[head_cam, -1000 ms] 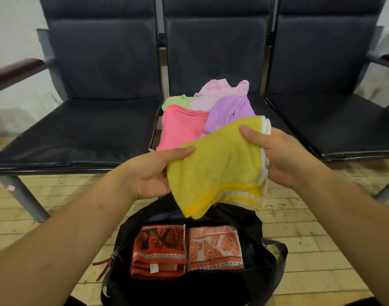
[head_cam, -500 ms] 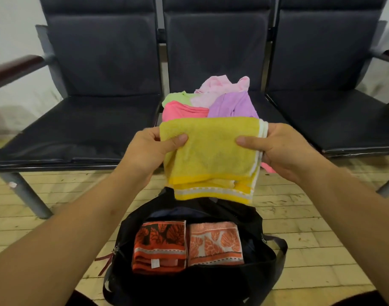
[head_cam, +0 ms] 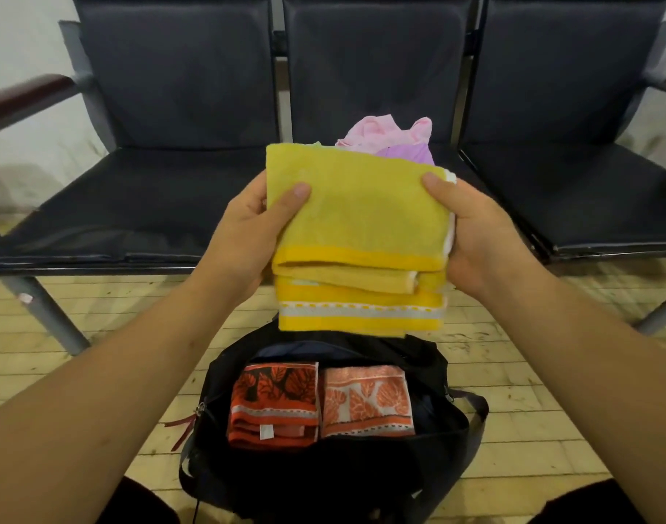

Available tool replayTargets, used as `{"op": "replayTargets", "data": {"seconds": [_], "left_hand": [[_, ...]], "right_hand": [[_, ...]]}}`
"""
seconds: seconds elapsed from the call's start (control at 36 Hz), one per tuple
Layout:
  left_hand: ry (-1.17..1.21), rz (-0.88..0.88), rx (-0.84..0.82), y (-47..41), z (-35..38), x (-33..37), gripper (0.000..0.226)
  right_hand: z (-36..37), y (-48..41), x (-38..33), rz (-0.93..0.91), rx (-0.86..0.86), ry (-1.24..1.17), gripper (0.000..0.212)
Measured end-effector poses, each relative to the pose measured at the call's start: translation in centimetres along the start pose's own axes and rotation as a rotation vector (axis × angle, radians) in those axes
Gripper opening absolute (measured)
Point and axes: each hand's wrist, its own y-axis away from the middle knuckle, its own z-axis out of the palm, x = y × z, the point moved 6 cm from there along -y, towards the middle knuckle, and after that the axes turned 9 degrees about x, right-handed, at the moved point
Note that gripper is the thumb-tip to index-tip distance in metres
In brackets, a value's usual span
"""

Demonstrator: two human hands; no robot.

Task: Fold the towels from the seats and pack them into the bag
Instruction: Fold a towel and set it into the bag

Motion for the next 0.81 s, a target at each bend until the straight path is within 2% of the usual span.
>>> {"op": "replayTargets", "data": {"seconds": [0.08, 0.14, 0.28, 0.33, 0.42, 0.5, 0.56, 0.58, 0.75, 0.81], "left_hand": [[0.004, -0.183, -0.078, 0.1, 0.2, -2.3, 0.021], [0.014, -0.277, -0.100, 0.2, 0.1, -4.0, 0.024], [0.045, -0.440, -0.130, 1.0, -0.7, -9.4, 0.046], [0.027, -0.494, -0.133, 1.3, -1.2, -12.4, 0.051], [-0.030, -0.540, -0.144, 1.6, -2.4, -16.7, 0.057], [-0.041, -0.561, -0.102, 1.7, -3.3, -21.2, 0.065], [-0.046, -0.581, -0.075, 1.8, -3.4, -24.7, 0.064], [-0.049, -0.597, -0.062, 2.0, -3.4, -25.9, 0.063], [0.040, -0.771, -0.015, 4.6, -2.7, -35.5, 0.060], [0.015, -0.847, 0.023, 5.9, -2.6, -37.8, 0.070]], "right_hand": [[-0.1, 0.1, 1.4, 0.198, -0.117, 0.019, 0.049], [-0.5, 0.2, 2.9, 0.288, -0.178, 0.082, 0.046], [-1.9, -0.2, 8.4, 0.407, -0.174, 0.187, 0.048], [-2.7, -1.0, 11.2, 0.417, -0.122, 0.233, 0.047], [-4.2, -2.2, 15.3, 0.406, 0.005, 0.275, 0.059], [-6.8, -3.1, 19.6, 0.400, 0.206, 0.338, 0.077], [-8.9, -3.8, 23.0, 0.431, 0.273, 0.427, 0.096], [-10.1, -4.2, 24.4, 0.447, 0.285, 0.452, 0.096], [-15.5, -4.2, 30.8, 0.605, 0.359, 0.509, 0.044], [-17.5, -3.7, 32.7, 0.639, 0.355, 0.585, 0.042]]}}
